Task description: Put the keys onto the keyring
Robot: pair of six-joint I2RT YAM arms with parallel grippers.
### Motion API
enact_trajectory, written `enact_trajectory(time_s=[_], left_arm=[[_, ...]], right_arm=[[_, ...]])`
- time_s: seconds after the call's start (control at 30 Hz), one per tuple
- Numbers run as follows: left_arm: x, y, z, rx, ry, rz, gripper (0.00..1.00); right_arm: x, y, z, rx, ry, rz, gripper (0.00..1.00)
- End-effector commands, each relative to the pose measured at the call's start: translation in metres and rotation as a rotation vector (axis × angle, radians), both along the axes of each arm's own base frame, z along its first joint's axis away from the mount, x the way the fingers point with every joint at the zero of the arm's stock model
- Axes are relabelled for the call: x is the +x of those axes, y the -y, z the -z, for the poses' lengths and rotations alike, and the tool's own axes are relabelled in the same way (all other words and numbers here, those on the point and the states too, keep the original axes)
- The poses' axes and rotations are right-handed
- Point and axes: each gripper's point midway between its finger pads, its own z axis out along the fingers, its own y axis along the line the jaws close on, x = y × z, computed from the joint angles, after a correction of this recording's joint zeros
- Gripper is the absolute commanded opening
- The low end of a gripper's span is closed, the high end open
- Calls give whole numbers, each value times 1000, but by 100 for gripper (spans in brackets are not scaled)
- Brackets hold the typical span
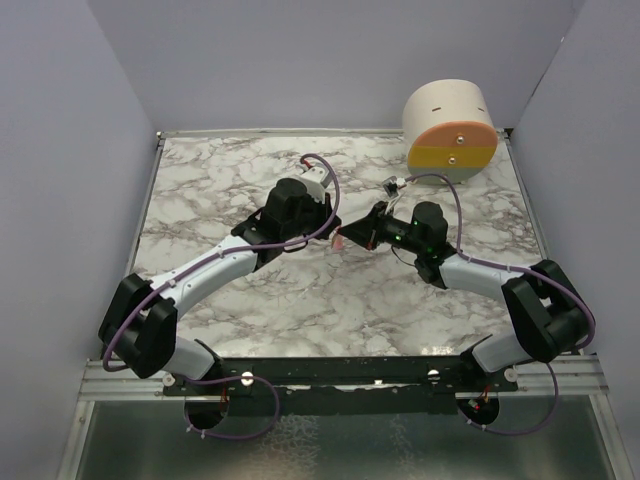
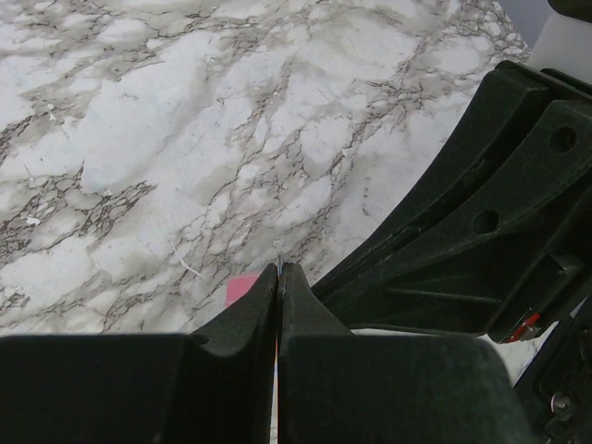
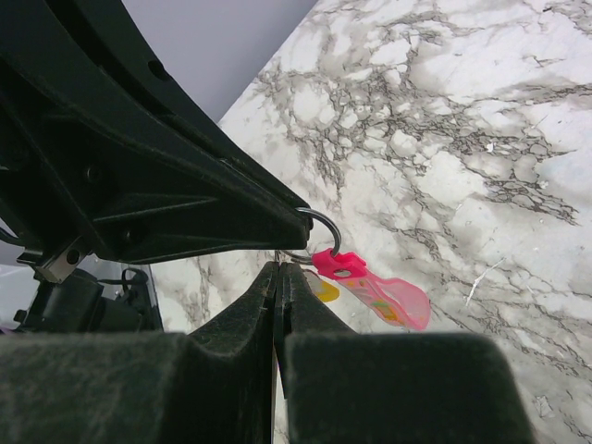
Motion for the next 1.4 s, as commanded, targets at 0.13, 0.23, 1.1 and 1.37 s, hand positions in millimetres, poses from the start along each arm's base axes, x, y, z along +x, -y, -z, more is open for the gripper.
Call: enact_trajectory(time_s=[0.13,0.23,1.1,1.37], left_arm=[[-9,-1,-15,-16,37,32,0],[-10,-1,-15,-15,37,34,0],[-19,-2,-14,-6,28,72,0],[-18,-1,-15,-5,28,72,0]], right_arm=[[5,2,-10,6,41,31,1],[5,3,-10,3,41,34,1],[12,7,-3,-43,45,71,1],[14,10,-1,-59,50,87,1]])
